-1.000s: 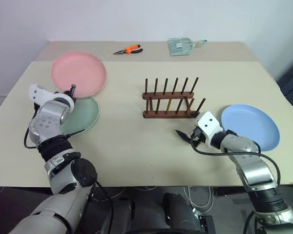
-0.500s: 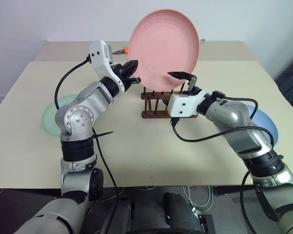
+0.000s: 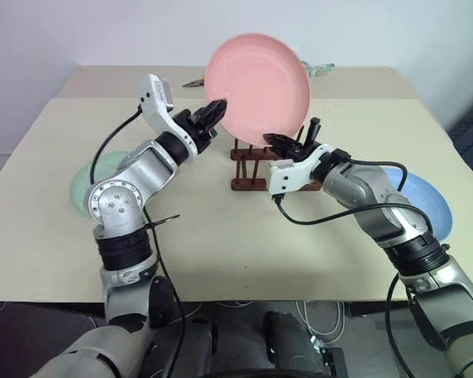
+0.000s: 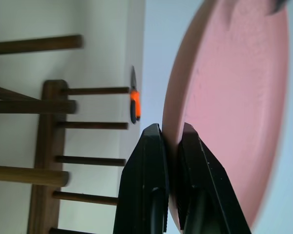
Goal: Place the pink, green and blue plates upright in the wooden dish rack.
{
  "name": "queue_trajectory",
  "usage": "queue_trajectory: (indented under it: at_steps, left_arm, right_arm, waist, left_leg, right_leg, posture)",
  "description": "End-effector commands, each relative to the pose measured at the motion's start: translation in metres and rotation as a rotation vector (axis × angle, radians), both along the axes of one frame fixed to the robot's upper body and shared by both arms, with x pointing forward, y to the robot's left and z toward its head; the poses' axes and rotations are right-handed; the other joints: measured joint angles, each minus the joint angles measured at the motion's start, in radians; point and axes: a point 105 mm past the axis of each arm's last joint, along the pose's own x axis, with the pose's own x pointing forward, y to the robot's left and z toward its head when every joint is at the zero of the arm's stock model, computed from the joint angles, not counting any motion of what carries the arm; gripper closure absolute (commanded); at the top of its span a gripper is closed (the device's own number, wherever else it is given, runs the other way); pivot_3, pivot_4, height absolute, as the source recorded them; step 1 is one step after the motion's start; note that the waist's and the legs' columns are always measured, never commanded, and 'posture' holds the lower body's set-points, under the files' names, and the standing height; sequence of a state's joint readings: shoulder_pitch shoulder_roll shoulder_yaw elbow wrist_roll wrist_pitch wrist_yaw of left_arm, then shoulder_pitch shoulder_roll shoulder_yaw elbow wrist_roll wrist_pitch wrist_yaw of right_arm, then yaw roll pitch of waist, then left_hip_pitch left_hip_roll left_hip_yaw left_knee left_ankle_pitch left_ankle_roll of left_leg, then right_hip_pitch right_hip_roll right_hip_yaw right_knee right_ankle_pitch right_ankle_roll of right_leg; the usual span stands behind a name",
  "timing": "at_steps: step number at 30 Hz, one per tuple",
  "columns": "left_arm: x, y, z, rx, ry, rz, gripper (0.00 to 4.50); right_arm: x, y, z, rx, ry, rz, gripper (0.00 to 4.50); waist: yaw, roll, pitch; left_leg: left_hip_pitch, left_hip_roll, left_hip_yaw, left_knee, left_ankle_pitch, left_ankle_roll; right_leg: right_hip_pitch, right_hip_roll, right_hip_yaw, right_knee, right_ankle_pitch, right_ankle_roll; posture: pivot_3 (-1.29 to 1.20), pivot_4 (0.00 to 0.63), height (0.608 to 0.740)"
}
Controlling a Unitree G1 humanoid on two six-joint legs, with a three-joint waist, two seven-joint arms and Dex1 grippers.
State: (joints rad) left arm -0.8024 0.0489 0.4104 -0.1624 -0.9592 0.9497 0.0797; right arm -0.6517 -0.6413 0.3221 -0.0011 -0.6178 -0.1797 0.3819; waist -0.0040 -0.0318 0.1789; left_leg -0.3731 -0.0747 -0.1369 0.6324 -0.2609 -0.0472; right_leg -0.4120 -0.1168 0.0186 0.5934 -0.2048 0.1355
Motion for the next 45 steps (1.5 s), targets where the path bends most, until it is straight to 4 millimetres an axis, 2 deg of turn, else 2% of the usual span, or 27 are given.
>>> queue_trajectory:
  at_steps: [1, 3, 4, 6, 7, 10, 12, 14, 17, 23, 29, 32, 34, 36, 37, 38, 39, 40, 42, 43, 44, 45]
  left_arm:
    - [0.009, 0.04, 0.02, 0.036, -0.081, 0.193, 1.87]
    - [0.014, 0.054, 0.009, 0.265, -0.113, 0.295, 1.87]
    - [0.014, 0.058, -0.001, 0.443, -0.168, 0.321, 1.87]
    - [0.006, 0.053, -0.031, 0.713, -0.25, 0.23, 1.87]
    - [-0.003, 0.047, -0.044, 0.761, -0.286, 0.145, 1.87]
    - [-0.034, 0.026, -0.072, 0.8, -0.359, -0.128, 1.87]
    - [-0.056, 0.016, -0.093, 0.812, -0.353, -0.302, 1.87]
    - [-0.064, 0.013, -0.101, 0.817, -0.346, -0.37, 1.87]
    - [-0.085, -0.003, -0.121, 0.832, -0.33, -0.523, 1.87]
    - [-0.096, -0.016, -0.118, 0.784, -0.352, -0.572, 1.87]
    - [-0.099, -0.019, -0.12, 0.795, -0.354, -0.588, 1.87]
    - [-0.097, -0.018, -0.121, 0.802, -0.346, -0.573, 1.81]
    - [-0.091, -0.014, -0.122, 0.792, -0.322, -0.534, 1.29]
    - [-0.079, -0.007, -0.121, 0.782, -0.288, -0.461, 0.48]
    - [-0.075, -0.003, -0.121, 0.782, -0.283, -0.431, 0.06]
    - [-0.073, -0.001, -0.12, 0.783, -0.281, -0.412, 0.06]
    - [-0.061, 0.012, -0.119, 0.821, -0.277, -0.305, 0.06]
    - [-0.044, 0.032, -0.117, 0.841, -0.241, -0.151, 0.06]
    - [-0.019, 0.079, -0.108, 0.848, -0.165, 0.154, 0.0]
    - [-0.012, 0.101, -0.104, 0.826, -0.116, 0.284, 0.0]
    - [-0.007, 0.12, -0.1, 0.813, -0.079, 0.396, 0.0]
    - [-0.004, 0.138, -0.097, 0.793, -0.039, 0.495, 0.0]
  right_arm:
    - [-0.015, -0.009, 0.039, 0.266, -0.006, 0.043, 4.5]
    - [-0.024, -0.013, 0.052, 0.477, 0.099, 0.099, 4.5]
    - [-0.028, -0.02, 0.059, 0.634, 0.193, 0.12, 4.5]
    - [-0.036, -0.036, 0.07, 0.925, 0.39, 0.189, 4.5]
    - [-0.041, -0.042, 0.073, 1.037, 0.49, 0.233, 4.5]
    - [-0.051, -0.052, 0.081, 1.208, 0.661, 0.332, 4.5]
    - [-0.053, -0.058, 0.082, 1.271, 0.735, 0.355, 4.5]
    - [-0.054, -0.06, 0.082, 1.291, 0.771, 0.355, 4.5]
    - [-0.045, -0.068, 0.069, 1.311, 0.826, 0.287, 4.5]
    - [-0.031, -0.079, 0.055, 1.359, 0.858, 0.21, 4.5]
    - [-0.021, -0.083, 0.039, 1.411, 0.947, 0.178, 4.5]
    - [-0.016, -0.089, 0.038, 1.407, 0.885, 0.124, 3.42]
    - [-0.011, -0.099, 0.047, 1.398, 0.75, 0.071, 2.46]
    - [-0.009, -0.108, 0.061, 1.399, 0.628, 0.053, 1.44]
    - [-0.01, -0.111, 0.067, 1.395, 0.586, 0.055, 1.37]
    - [-0.01, -0.112, 0.07, 1.391, 0.562, 0.058, 1.37]
    - [-0.011, -0.116, 0.078, 1.372, 0.501, 0.048, 1.37]
    - [-0.014, -0.118, 0.087, 1.339, 0.451, 0.046, 1.37]
    - [-0.021, -0.11, 0.101, 1.206, 0.379, 0.057, 0.96]
    - [-0.025, -0.1, 0.105, 1.132, 0.373, 0.083, 0.61]
    - [-0.029, -0.089, 0.107, 1.065, 0.373, 0.111, 0.07]
    - [-0.032, -0.077, 0.107, 1.011, 0.382, 0.141, 0.03]
  waist:
    - [-0.004, 0.0, 0.0]
    - [-0.013, 0.001, 0.0]
    - [-0.015, 0.002, 0.0]
    - [-0.016, 0.003, 0.0]
    - [-0.013, 0.004, 0.0]
    - [-0.001, 0.004, 0.001]
    - [-0.002, 0.005, 0.001]
    - [-0.004, 0.007, 0.002]
    - [-0.009, 0.01, 0.002]
    - [-0.008, 0.01, 0.002]
    - [-0.008, 0.01, 0.002]
    - [-0.008, 0.01, 0.002]
    - [-0.008, 0.011, 0.002]
    - [-0.008, 0.011, 0.002]
    - [-0.008, 0.011, 0.002]
    - [-0.008, 0.011, 0.002]
    - [-0.009, 0.011, 0.002]
    - [-0.008, 0.011, 0.002]
    - [-0.007, 0.011, 0.002]
    - [-0.009, 0.011, 0.003]
    - [-0.013, 0.011, 0.002]
    - [-0.015, 0.011, 0.002]
  left_leg:
    - [0.0, 0.0, 0.0, 0.0, 0.0, 0.0]
    - [0.002, 0.0, 0.001, -0.002, 0.0, -0.001]
    - [0.002, 0.001, 0.002, -0.003, 0.0, -0.001]
    - [0.003, 0.002, 0.003, -0.004, 0.0, 0.0]
    - [0.003, 0.002, 0.002, -0.004, 0.0, 0.0]
    - [0.0, 0.002, 0.0, -0.002, -0.001, 0.002]
    - [-0.001, 0.002, -0.001, -0.002, -0.001, 0.002]
    - [-0.001, 0.002, 0.0, -0.002, -0.001, 0.002]
    - [0.0, 0.002, 0.0, -0.003, -0.001, 0.002]
    - [0.0, 0.002, 0.002, -0.002, -0.002, 0.003]
    - [0.0, 0.002, 0.003, -0.002, -0.002, 0.003]
    - [0.0, 0.002, 0.003, -0.002, -0.002, 0.003]
    - [0.0, 0.002, 0.003, -0.002, -0.002, 0.003]
    - [0.0, 0.002, 0.003, -0.002, -0.002, 0.003]
    - [0.0, 0.002, 0.003, -0.002, -0.002, 0.003]
    - [0.0, 0.002, 0.003, -0.002, -0.002, 0.003]
    - [0.0, 0.002, 0.002, -0.002, -0.002, 0.003]
    - [0.0, 0.002, 0.003, -0.002, -0.002, 0.003]
    - [0.0, 0.002, 0.002, -0.002, -0.002, 0.003]
    - [0.0, 0.002, 0.002, -0.002, -0.002, 0.003]
    - [0.0, 0.002, 0.002, -0.002, -0.002, 0.003]
    - [0.001, 0.003, 0.002, -0.003, -0.002, 0.003]
  right_leg:
    - [0.0, 0.0, 0.0, 0.0, 0.0, 0.0]
    - [0.0, 0.0, 0.001, 0.0, 0.0, 0.0]
    - [0.0, 0.001, 0.002, 0.0, 0.0, 0.0]
    - [0.0, 0.003, 0.003, 0.001, 0.0, -0.001]
    - [0.0, 0.003, 0.004, 0.001, 0.0, -0.001]
    - [0.0, 0.002, 0.003, -0.001, -0.001, -0.004]
    - [0.0, 0.002, 0.002, -0.003, -0.001, -0.006]
    - [0.0, 0.002, 0.002, -0.003, -0.001, -0.006]
    - [0.0, 0.002, 0.002, -0.003, -0.002, -0.006]
    - [0.0, 0.001, 0.002, -0.003, -0.001, -0.005]
    - [0.0, 0.001, 0.002, -0.003, 0.0, -0.004]
    - [0.0, 0.001, 0.002, -0.003, 0.0, -0.003]
    - [0.0, 0.001, 0.002, -0.003, 0.0, -0.003]
    - [0.0, 0.001, 0.002, -0.003, 0.0, -0.002]
    - [0.0, 0.001, 0.002, -0.003, 0.0, -0.002]
    - [0.0, 0.001, 0.002, -0.003, 0.0, -0.002]
    - [0.0, 0.001, 0.002, -0.003, 0.001, -0.002]
    - [0.0, 0.001, 0.002, -0.003, 0.001, -0.002]
    - [-0.001, 0.001, 0.002, -0.003, 0.001, -0.002]
    - [-0.001, 0.001, 0.002, -0.003, 0.001, -0.002]
    - [-0.001, 0.002, 0.002, -0.002, 0.001, -0.001]
    - [-0.001, 0.002, 0.002, -0.002, 0.001, -0.001]
  posture:
    - [0.0, 0.15, 0.74]
    - [0.0, 0.15, 0.74]
    - [0.0, 0.15, 0.74]
    - [0.0, 0.15, 0.74]
    - [0.0, 0.15, 0.74]
    - [0.0, 0.15, 0.74]
    - [0.0, 0.15, 0.74]
    - [0.0, 0.15, 0.74]
    - [0.0, 0.15, 0.74]
    - [0.0, 0.15, 0.74]
    - [0.0, 0.15, 0.74]
    - [0.0, 0.15, 0.74]
    - [0.0, 0.15, 0.74]
    - [0.0, 0.15, 0.74]
    - [0.0, 0.15, 0.74]
    - [0.0, 0.15, 0.74]
    - [0.0, 0.15, 0.74]
    - [0.0, 0.15, 0.74]
    - [0.0, 0.15, 0.74]
    - [0.0, 0.15, 0.74]
    - [0.0, 0.15, 0.74]
    - [0.0, 0.15, 0.74]
